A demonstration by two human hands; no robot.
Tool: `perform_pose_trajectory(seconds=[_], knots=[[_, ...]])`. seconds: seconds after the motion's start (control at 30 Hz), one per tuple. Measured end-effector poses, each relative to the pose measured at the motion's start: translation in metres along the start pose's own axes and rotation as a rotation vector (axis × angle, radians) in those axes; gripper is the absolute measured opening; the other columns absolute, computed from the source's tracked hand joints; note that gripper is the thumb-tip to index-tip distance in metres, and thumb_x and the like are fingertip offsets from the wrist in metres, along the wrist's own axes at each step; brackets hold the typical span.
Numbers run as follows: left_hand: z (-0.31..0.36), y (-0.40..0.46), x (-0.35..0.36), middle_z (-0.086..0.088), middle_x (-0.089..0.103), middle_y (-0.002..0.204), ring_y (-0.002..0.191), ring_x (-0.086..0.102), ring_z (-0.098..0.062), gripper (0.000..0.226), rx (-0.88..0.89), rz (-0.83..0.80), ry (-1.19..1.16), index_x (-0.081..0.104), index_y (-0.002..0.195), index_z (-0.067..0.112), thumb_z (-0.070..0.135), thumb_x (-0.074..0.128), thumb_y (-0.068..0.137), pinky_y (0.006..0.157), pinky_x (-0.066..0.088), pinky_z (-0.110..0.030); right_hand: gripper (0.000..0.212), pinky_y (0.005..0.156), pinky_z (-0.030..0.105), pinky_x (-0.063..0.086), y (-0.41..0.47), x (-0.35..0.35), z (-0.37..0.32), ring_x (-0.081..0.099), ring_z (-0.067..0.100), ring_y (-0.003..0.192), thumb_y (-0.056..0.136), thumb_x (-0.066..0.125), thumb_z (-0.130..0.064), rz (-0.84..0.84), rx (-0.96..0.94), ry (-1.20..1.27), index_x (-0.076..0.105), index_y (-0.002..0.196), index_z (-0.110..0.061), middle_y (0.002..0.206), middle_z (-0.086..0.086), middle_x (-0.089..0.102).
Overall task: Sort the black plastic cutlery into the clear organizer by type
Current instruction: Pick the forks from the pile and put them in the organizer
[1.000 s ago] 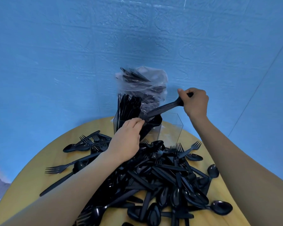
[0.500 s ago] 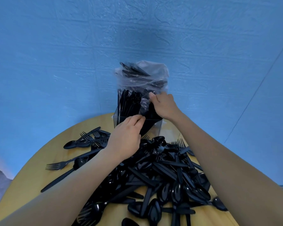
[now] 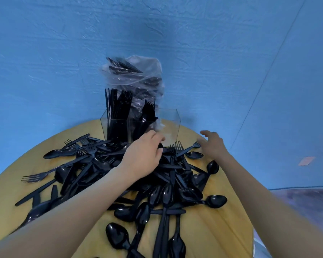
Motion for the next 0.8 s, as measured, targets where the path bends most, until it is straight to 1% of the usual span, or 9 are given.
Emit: perform_pose_trajectory(seconds=[0.1, 0.17, 0.23, 0.3, 0.4, 0.53, 0.63, 0.73, 0.8], knots=[[0.009, 0.012, 0.013, -0.001, 0.046, 0.132, 0.117, 0.049, -0.018, 0.039, -0.035, -0.064, 0.029, 0.043, 0.135, 0.015, 0.026, 0.044, 0.098, 0.094, 0.045, -0.035, 0.048, 0.109, 0.032, 0.017, 0.005, 0.013, 0.007, 0.028, 0.03, 0.137, 0.1, 0.042, -0.031, -0.102, -0.024, -0.08, 0.034, 0.145, -0.015, 0.148, 0.016, 0.033], [0.013, 0.02, 0.02, -0.004, 0.044, 0.135, 0.121, 0.046, -0.021, 0.044, -0.059, -0.105, 0.06, 0.038, 0.139, 0.014, 0.029, 0.044, 0.098, 0.097, 0.043, -0.036, 0.049, 0.109, 0.035, 0.021, 0.005, 0.018, 0.007, 0.029, 0.033, 0.135, 0.099, 0.045, -0.031, -0.147, -0.038, -0.074, 0.035, 0.145, -0.018, 0.147, 0.014, 0.035], [0.017, 0.028, 0.029, -0.006, 0.042, 0.139, 0.125, 0.043, -0.023, 0.049, -0.082, -0.164, 0.12, 0.034, 0.141, 0.013, 0.034, 0.044, 0.097, 0.1, 0.04, -0.037, 0.045, 0.104, 0.037, 0.032, 0.007, 0.019, 0.005, 0.039, 0.031, 0.128, 0.095, 0.054, -0.029, -0.144, -0.063, -0.048, 0.044, 0.138, -0.017, 0.138, 0.012, 0.046], [0.019, 0.032, 0.037, -0.007, 0.039, 0.143, 0.129, 0.039, -0.026, 0.054, -0.11, -0.228, 0.185, 0.031, 0.142, 0.013, 0.04, 0.044, 0.097, 0.102, 0.036, -0.039, 0.041, 0.097, 0.032, 0.039, 0.006, 0.018, 0.003, 0.049, 0.025, 0.118, 0.09, 0.062, -0.026, -0.116, -0.097, 0.02, 0.054, 0.129, -0.016, 0.123, 0.005, 0.055], [0.018, 0.033, 0.046, -0.007, 0.033, 0.147, 0.134, 0.033, -0.026, 0.059, -0.139, -0.302, 0.254, 0.028, 0.143, 0.013, 0.046, 0.043, 0.096, 0.106, 0.03, -0.039, 0.032, 0.085, 0.024, 0.04, 0.004, 0.019, 0.003, 0.055, 0.017, 0.1, 0.086, 0.067, -0.017, -0.112, -0.109, 0.173, 0.061, 0.117, -0.016, 0.105, -0.001, 0.055], [0.013, 0.033, 0.051, -0.004, 0.041, 0.142, 0.132, 0.033, -0.023, 0.055, -0.143, -0.314, 0.297, 0.034, 0.139, 0.015, 0.047, 0.042, 0.096, 0.106, 0.027, -0.037, 0.017, 0.081, 0.027, 0.044, 0.001, 0.02, -0.001, 0.057, 0.016, 0.089, 0.086, 0.068, -0.015, -0.146, -0.139, 0.29, 0.065, 0.102, -0.02, 0.091, -0.006, 0.056], [0.011, 0.034, 0.052, -0.001, 0.044, 0.141, 0.131, 0.035, -0.021, 0.052, -0.145, -0.31, 0.269, 0.036, 0.138, 0.018, 0.046, 0.043, 0.095, 0.105, 0.025, -0.037, 0.02, 0.077, 0.02, 0.043, -0.003, 0.02, -0.01, 0.057, 0.013, 0.088, 0.087, 0.067, -0.02, -0.199, -0.187, 0.308, 0.066, 0.106, -0.02, 0.094, -0.007, 0.057], [0.01, 0.035, 0.052, 0.0, 0.047, 0.136, 0.128, 0.037, -0.02, 0.047, -0.141, -0.3, 0.255, 0.041, 0.133, 0.02, 0.045, 0.045, 0.095, 0.104, 0.025, -0.037, 0.027, 0.062, 0.006, 0.037, -0.007, 0.022, -0.021, 0.053, 0.008, 0.082, 0.089, 0.064, -0.021, -0.271, -0.232, 0.294, 0.064, 0.116, -0.015, 0.098, -0.003, 0.059], [0.009, 0.035, 0.052, 0.001, 0.049, 0.134, 0.126, 0.039, -0.02, 0.044, -0.137, -0.287, 0.245, 0.043, 0.131, 0.021, 0.045, 0.046, 0.094, 0.104, 0.025, -0.037, 0.029, 0.058, 0.003, 0.037, -0.007, 0.023, -0.026, 0.052, 0.006, 0.077, 0.09, 0.063, -0.02, -0.296, -0.247, 0.279, 0.063, 0.118, -0.013, 0.097, 0.0, 0.06]])
Point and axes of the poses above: each hand's wrist, its own y-axis towards the middle knuckle, its own x-axis out of the palm, z = x × y, the point moved 5 cm from there along y, towards the middle knuckle
